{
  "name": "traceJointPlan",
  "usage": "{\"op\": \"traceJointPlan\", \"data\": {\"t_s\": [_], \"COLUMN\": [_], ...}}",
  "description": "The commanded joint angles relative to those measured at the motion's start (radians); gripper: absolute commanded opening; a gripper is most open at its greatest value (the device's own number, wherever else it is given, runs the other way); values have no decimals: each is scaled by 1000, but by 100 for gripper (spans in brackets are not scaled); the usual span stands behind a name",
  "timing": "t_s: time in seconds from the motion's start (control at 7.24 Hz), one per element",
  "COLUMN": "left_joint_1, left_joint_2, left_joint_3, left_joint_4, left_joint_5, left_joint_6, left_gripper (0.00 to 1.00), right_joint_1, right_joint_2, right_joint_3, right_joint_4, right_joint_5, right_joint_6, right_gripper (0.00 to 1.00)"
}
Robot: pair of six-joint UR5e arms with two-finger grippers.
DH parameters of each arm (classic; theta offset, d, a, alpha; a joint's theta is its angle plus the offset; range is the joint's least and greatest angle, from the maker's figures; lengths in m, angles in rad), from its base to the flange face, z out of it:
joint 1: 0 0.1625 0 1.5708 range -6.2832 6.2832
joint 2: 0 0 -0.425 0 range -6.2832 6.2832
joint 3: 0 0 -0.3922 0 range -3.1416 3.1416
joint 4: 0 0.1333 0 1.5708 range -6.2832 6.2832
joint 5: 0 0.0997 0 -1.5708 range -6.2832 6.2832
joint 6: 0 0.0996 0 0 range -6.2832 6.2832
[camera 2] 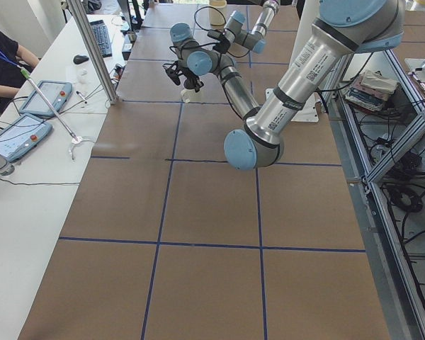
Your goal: Left arm hands cup to right arm to dump lemon
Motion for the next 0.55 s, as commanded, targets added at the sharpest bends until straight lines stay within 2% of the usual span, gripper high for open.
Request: {"op": "traceJointPlan", "data": {"t_s": [0.0,0.41], "left_joint_1": [43,95], "left_joint_2": [-35,-79], "left_joint_3": [0,-4], "left_joint_4": [-2,-3], "left_joint_5": [-1,-1], "left_joint_6": [-67,-153], "left_gripper": [0,0], "right_joint_1": [-60,-75], "right_joint_2": [15,16], "right_joint_3": [-3,-4], "right_joint_4": [19,19], "right_joint_5": [-111,-137], "right_joint_6": [-33,-58], "right_gripper": [99,99]}}
